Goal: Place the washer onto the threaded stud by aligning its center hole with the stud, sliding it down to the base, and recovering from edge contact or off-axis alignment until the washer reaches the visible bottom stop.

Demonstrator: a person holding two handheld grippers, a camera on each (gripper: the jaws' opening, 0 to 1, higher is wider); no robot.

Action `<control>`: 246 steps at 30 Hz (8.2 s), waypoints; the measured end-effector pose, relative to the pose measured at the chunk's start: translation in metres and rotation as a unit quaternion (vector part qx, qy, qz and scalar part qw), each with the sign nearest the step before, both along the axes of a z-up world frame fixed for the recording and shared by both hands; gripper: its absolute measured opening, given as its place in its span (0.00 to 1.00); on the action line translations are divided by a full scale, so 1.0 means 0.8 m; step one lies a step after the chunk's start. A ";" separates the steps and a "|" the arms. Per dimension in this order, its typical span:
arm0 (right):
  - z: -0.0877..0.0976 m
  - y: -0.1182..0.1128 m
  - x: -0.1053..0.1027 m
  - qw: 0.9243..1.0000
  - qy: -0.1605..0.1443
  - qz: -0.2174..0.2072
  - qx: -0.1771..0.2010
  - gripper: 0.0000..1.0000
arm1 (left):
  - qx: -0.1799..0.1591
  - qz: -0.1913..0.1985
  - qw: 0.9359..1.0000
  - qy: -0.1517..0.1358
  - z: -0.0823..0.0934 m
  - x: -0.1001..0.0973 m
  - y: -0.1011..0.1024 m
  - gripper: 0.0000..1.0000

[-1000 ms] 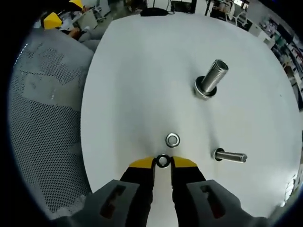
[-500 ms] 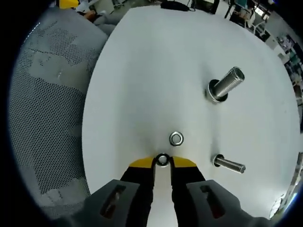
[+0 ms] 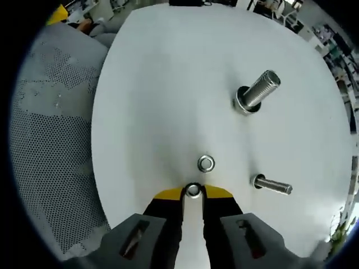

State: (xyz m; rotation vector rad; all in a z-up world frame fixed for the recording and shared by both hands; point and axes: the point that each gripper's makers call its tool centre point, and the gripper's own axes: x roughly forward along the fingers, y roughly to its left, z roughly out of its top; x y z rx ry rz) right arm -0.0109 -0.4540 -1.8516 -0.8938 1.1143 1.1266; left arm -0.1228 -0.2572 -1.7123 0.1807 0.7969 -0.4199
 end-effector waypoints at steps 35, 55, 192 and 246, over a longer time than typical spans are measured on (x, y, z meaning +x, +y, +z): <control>0.040 -0.034 0.060 0.989 -0.051 -0.099 0.093 0.13 | 0.000 0.001 1.000 0.004 -0.001 0.000 0.000 0.22; 0.085 -0.015 0.096 0.981 -0.122 -0.083 0.128 0.13 | 0.001 0.002 1.000 0.000 0.001 0.000 0.000 0.22; -0.001 0.019 0.004 0.996 -0.041 -0.051 0.060 0.14 | -0.006 -0.002 1.000 0.002 0.000 -0.001 -0.003 0.22; 0.039 -0.194 0.026 0.978 -0.047 -0.180 0.096 0.21 | -0.005 -0.008 1.000 0.013 -0.004 -0.003 -0.006 0.22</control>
